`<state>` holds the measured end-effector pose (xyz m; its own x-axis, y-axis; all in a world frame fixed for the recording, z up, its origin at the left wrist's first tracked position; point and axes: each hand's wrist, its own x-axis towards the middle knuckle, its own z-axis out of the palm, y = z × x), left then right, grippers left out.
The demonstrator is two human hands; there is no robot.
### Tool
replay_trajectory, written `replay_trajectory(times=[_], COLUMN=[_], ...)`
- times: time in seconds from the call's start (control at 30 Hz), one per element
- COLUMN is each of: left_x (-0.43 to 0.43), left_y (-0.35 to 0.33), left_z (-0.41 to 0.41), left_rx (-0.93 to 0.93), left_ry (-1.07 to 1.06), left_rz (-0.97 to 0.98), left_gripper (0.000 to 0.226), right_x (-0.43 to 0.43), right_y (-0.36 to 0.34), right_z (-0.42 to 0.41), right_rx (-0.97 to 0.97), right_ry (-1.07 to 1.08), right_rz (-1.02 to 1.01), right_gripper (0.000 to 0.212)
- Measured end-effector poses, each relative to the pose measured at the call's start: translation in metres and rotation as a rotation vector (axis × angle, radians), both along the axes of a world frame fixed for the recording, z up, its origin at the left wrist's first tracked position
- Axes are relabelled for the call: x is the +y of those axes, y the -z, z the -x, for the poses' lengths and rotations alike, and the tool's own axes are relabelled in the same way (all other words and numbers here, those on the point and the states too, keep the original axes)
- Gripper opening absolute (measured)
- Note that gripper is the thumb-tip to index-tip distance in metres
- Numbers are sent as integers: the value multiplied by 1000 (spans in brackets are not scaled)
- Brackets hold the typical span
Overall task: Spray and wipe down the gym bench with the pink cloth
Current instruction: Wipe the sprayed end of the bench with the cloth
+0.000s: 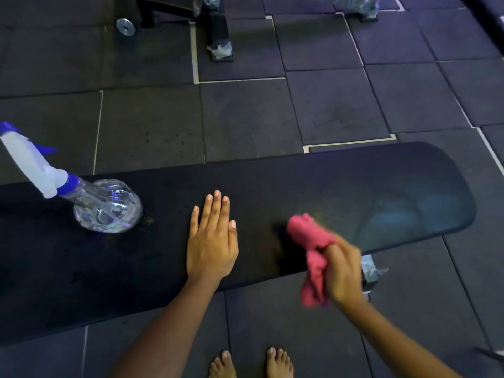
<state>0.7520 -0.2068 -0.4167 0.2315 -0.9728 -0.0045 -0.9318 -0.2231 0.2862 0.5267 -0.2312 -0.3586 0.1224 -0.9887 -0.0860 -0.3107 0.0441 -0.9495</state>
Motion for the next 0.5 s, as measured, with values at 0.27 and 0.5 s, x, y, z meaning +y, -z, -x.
replay_trajectory(times=[0.27, 0.5], left_x=[0, -1], left_y=[0, 1], left_z=[0, 2], left_rx=[-9, -28], left_ry=[-10, -1], left_rz=[0, -9], left_gripper=[54, 55], right_x=[-78, -61], right_y=[33, 40], right_z=[-5, -21], right_rx=[925, 943], right_ry=[-88, -155], right_rz=[80, 126], right_gripper=[82, 89])
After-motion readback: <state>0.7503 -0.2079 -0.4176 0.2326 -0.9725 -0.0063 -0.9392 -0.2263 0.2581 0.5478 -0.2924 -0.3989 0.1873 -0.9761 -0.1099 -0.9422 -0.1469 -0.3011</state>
